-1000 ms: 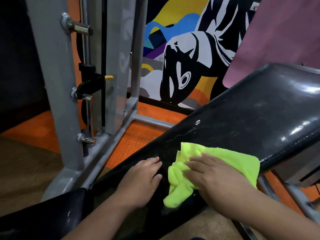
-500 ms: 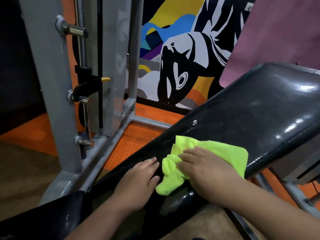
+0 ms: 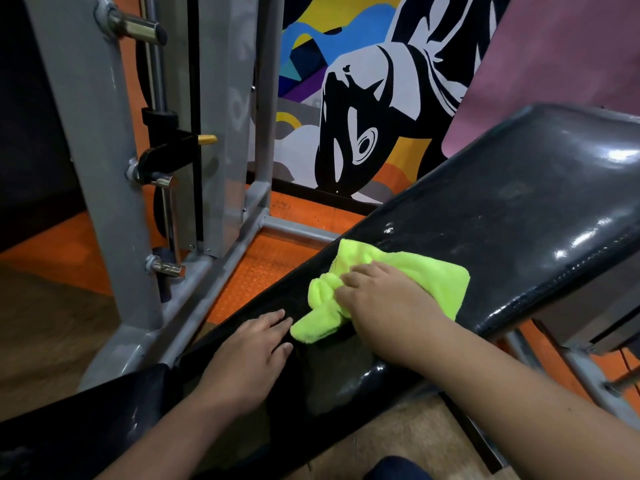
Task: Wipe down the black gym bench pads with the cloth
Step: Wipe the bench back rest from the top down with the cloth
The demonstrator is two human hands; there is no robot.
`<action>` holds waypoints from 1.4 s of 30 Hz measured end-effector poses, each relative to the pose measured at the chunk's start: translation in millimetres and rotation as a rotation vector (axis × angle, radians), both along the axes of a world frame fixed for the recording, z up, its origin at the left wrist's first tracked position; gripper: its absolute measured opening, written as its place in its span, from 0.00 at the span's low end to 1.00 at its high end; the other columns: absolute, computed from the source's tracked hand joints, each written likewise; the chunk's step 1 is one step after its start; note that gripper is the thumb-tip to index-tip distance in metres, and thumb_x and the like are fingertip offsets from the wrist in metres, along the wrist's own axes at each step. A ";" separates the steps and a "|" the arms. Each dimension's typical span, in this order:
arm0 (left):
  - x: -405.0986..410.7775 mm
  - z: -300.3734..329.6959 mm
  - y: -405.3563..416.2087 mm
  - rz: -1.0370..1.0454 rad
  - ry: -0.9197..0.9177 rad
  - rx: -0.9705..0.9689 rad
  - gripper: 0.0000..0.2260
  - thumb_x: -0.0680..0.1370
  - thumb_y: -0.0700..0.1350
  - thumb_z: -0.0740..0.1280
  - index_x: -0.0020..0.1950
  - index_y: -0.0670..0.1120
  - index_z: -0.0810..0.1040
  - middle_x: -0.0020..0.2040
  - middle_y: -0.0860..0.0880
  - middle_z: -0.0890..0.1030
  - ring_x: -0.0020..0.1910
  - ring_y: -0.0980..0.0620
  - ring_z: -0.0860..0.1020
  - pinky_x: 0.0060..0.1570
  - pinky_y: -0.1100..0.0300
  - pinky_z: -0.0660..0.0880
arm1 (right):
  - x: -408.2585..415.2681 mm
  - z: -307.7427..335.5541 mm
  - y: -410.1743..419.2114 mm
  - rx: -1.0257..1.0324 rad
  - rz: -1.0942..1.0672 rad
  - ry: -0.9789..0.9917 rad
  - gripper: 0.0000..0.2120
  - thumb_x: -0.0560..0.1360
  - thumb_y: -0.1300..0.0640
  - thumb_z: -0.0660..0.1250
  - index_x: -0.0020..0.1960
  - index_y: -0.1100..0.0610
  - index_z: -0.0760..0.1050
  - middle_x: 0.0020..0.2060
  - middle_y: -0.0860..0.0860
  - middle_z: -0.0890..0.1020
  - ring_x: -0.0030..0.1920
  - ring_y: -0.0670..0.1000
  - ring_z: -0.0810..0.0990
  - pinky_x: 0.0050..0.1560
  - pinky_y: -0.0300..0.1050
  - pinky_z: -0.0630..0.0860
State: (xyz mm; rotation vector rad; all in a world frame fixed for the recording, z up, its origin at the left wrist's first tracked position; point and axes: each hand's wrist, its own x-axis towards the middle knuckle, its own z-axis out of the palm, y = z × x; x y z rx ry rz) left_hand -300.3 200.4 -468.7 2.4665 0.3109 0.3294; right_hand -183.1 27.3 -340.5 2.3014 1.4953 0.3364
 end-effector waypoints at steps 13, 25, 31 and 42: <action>-0.6 -3.7 0.3 -0.035 0.004 0.016 0.22 0.82 0.55 0.57 0.76 0.58 0.60 0.77 0.63 0.57 0.75 0.59 0.55 0.72 0.61 0.56 | 16.6 11.6 17.4 -0.016 -0.075 0.051 0.19 0.77 0.58 0.59 0.66 0.50 0.75 0.65 0.50 0.77 0.68 0.53 0.71 0.70 0.50 0.67; 3.2 -5.4 3.1 -0.042 0.018 0.046 0.22 0.82 0.56 0.55 0.76 0.56 0.62 0.77 0.61 0.59 0.75 0.58 0.58 0.72 0.57 0.60 | 29.6 2.5 43.3 -0.007 -0.063 0.031 0.18 0.76 0.60 0.59 0.63 0.52 0.77 0.61 0.51 0.80 0.64 0.55 0.74 0.67 0.52 0.70; 1.6 -5.4 1.3 -0.042 0.014 0.034 0.22 0.82 0.55 0.56 0.76 0.56 0.62 0.77 0.62 0.58 0.75 0.59 0.56 0.72 0.58 0.59 | 41.3 6.1 45.5 -0.001 -0.083 0.059 0.17 0.75 0.60 0.59 0.60 0.52 0.78 0.59 0.51 0.80 0.62 0.55 0.75 0.66 0.52 0.72; 4.7 -5.8 3.4 -0.044 0.029 0.041 0.22 0.82 0.55 0.56 0.77 0.56 0.60 0.77 0.60 0.58 0.75 0.57 0.57 0.73 0.56 0.59 | 49.2 -1.6 63.9 -0.009 -0.063 0.037 0.17 0.76 0.59 0.59 0.61 0.52 0.77 0.58 0.51 0.80 0.60 0.55 0.76 0.64 0.54 0.73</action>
